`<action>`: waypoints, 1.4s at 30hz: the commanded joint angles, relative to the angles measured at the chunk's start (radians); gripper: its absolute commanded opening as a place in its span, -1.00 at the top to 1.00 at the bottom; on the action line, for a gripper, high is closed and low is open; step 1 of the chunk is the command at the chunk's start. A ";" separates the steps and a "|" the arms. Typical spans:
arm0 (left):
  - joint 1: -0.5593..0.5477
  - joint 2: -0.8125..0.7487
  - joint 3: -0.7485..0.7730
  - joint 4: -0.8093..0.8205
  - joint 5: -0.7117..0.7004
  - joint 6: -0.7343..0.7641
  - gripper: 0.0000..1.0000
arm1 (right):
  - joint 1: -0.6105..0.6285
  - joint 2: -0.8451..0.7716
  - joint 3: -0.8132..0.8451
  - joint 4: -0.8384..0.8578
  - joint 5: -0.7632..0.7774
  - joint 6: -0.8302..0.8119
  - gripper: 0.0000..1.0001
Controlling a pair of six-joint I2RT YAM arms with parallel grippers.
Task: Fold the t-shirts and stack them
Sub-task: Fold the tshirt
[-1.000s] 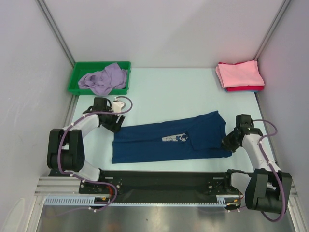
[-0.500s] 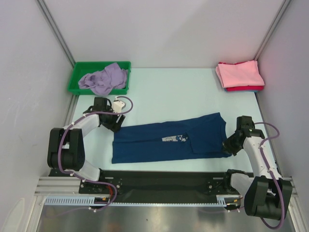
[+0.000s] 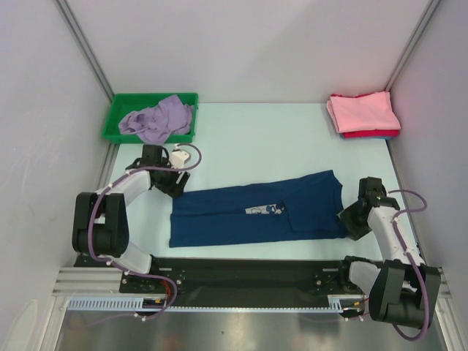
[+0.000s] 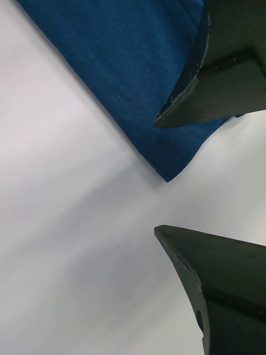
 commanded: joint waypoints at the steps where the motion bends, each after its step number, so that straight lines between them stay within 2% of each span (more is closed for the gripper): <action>1: 0.000 0.035 -0.007 0.033 -0.023 0.002 -0.53 | -0.004 0.057 -0.028 0.099 0.032 0.055 -0.09; 4: -0.014 0.052 -0.055 0.052 -0.045 0.023 -0.52 | -0.004 0.114 -0.045 0.171 0.023 0.052 0.12; 5: -0.023 0.063 -0.072 0.050 -0.051 0.028 -0.50 | -0.004 0.125 -0.048 0.188 0.013 0.046 0.30; 9: -0.100 0.040 -0.118 -0.002 -0.031 0.075 0.07 | -0.004 0.162 -0.050 0.250 0.013 0.013 0.78; 11: -0.120 0.005 -0.159 -0.014 0.012 0.111 0.25 | -0.004 0.189 -0.050 0.282 -0.003 -0.026 1.00; 12: -0.132 -0.020 -0.165 -0.049 0.026 0.143 0.40 | -0.002 0.203 -0.047 0.320 -0.012 -0.038 1.00; 17: -0.143 -0.026 -0.156 -0.155 0.059 0.219 0.86 | 0.044 0.336 0.045 0.448 -0.047 -0.112 1.00; 20: -0.155 -0.048 -0.169 -0.226 0.096 0.273 0.96 | 0.112 0.461 0.183 0.491 -0.047 -0.161 1.00; 24: -0.207 -0.133 -0.187 -0.376 0.208 0.356 0.95 | 0.172 0.594 0.356 0.515 -0.064 -0.199 1.00; 29: -0.327 -0.213 -0.204 -0.408 0.239 0.327 0.95 | 0.234 0.800 0.568 0.520 -0.075 -0.231 1.00; 34: -0.414 -0.189 -0.182 -0.393 0.276 0.255 0.93 | 0.291 0.997 0.798 0.509 -0.133 -0.244 1.00; 35: -0.450 -0.181 -0.176 -0.384 0.283 0.241 0.90 | 0.298 1.074 0.906 0.486 -0.145 -0.250 1.00; 38: -0.519 -0.141 -0.163 -0.318 0.290 0.178 0.85 | 0.334 1.192 1.080 0.456 -0.158 -0.265 1.00; 40: -0.600 -0.097 -0.131 -0.264 0.297 0.125 0.81 | 0.355 1.356 1.338 0.388 -0.158 -0.270 1.00; 41: -0.612 -0.074 -0.112 -0.264 0.297 0.124 0.78 | 0.358 1.357 1.340 0.388 -0.159 -0.270 1.00; 42: -0.619 -0.055 -0.094 -0.266 0.308 0.118 0.77 | 0.360 1.434 1.467 0.355 -0.161 -0.264 1.00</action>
